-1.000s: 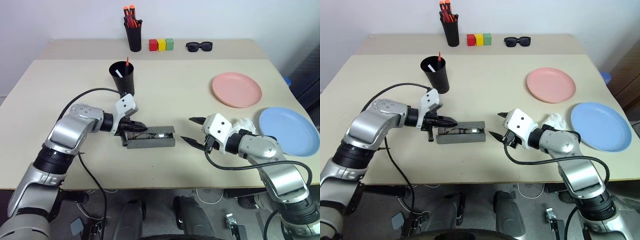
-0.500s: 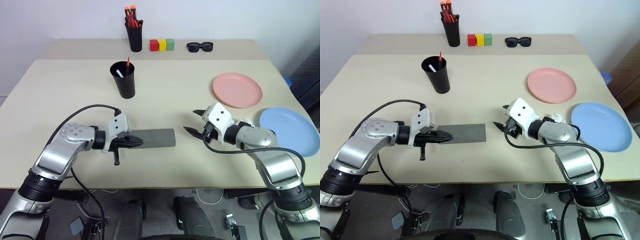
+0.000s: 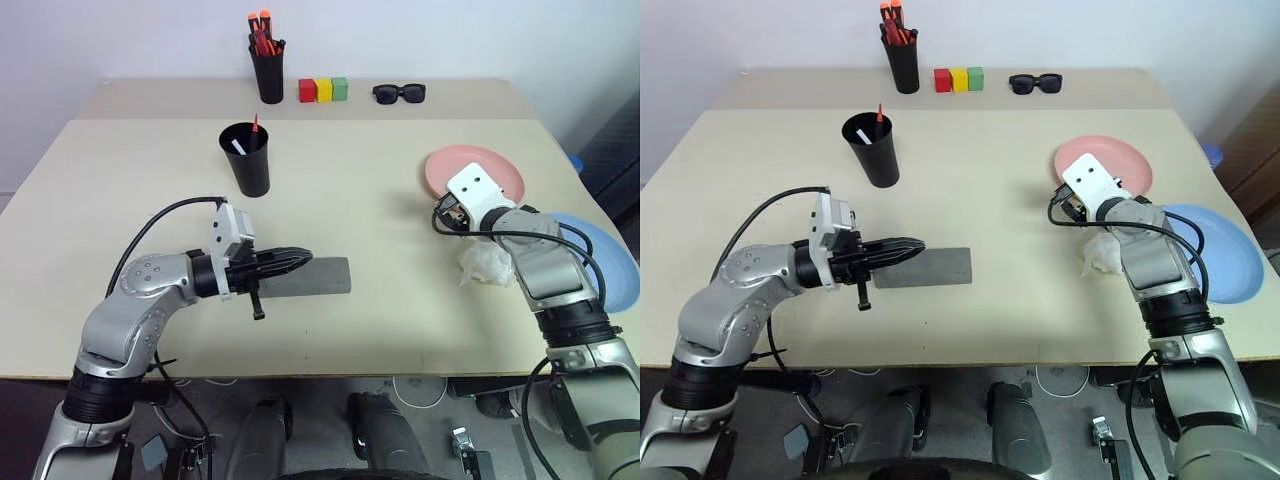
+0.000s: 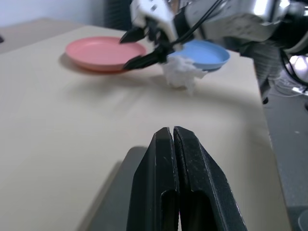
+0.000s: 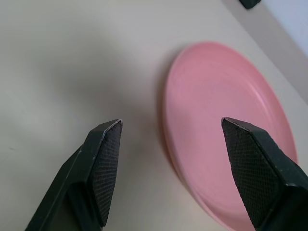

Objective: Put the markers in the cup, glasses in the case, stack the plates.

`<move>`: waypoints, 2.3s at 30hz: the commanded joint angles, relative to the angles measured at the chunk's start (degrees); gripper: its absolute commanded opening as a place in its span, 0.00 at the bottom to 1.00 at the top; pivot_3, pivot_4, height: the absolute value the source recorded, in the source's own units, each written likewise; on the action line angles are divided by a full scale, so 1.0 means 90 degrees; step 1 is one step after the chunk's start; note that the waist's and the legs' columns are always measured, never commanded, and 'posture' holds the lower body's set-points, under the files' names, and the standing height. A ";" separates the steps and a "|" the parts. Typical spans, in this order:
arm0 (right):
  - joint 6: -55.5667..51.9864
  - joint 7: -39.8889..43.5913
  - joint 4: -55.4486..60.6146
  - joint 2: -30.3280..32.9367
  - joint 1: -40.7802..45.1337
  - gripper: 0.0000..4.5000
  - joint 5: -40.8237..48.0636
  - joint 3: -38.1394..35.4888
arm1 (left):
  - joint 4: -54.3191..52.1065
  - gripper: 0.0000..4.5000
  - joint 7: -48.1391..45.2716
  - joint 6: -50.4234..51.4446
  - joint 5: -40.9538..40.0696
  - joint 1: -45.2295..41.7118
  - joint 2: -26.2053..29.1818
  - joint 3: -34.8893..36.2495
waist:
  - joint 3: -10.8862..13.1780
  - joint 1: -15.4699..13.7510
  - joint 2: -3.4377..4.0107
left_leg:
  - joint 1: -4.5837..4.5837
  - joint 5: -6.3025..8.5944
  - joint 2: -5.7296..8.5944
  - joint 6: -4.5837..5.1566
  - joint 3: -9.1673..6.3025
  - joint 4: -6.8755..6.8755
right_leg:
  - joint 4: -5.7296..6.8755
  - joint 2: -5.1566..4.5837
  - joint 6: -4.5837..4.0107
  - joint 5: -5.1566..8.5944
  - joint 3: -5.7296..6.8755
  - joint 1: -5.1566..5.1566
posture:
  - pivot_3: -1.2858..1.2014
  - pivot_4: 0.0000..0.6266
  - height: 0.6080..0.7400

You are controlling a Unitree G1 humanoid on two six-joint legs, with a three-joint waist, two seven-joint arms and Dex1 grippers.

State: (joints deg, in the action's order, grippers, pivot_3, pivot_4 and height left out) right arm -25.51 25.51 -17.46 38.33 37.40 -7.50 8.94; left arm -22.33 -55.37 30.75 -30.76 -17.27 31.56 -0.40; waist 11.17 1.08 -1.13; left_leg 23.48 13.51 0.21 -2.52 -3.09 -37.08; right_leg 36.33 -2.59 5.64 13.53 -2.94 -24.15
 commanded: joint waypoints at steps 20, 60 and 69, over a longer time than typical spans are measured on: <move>0.2406 -0.0242 -0.0745 0.0415 0.0260 0.01 -0.1061 -0.0060 | -0.0540 0.00 0.0629 -0.0278 0.0125 0.0169 -0.0565 -0.0974 | 0.0004 -0.0037 0.0010 | -0.0004 0.0000 0.0001 0.0000 -0.0001 0.0001 | 0.0002 0.0000 0.0000 0.0000 -0.0005 0.0003 | 0.52 0.24 1.00; -0.0161 0.1212 0.3428 0.0837 -0.3842 0.88 0.0734 -0.2155 | 0.0462 0.00 0.0046 -0.1150 0.0734 -0.0375 -0.0866 -0.1694 | -0.0011 -0.0042 0.0035 | -0.0055 0.0002 0.0004 0.0003 -0.0008 -0.0002 | -0.0025 -0.0001 -0.0020 0.0021 -0.0002 0.0078 | 0.52 0.24 1.00; -0.0047 0.0639 0.3290 0.0762 -0.3734 0.12 0.0536 -0.2183 | 0.0377 0.00 0.0192 -0.1049 0.0664 -0.0284 -0.0839 -0.1618 | -0.0012 -0.0034 0.0037 | -0.0051 0.0003 0.0005 0.0004 -0.0009 -0.0002 | -0.0024 -0.0001 -0.0018 0.0022 -0.0002 0.0075 | 0.52 0.24 1.00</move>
State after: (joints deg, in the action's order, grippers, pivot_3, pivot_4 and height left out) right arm -26.54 32.10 9.57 44.97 3.35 -2.63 -8.47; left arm -16.92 -53.98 21.10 -24.06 -19.93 24.14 -16.40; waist 11.06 0.78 -0.80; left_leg 23.02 13.54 0.26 -2.48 -3.17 -37.10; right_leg 36.12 -2.60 5.49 13.73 -2.96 -23.47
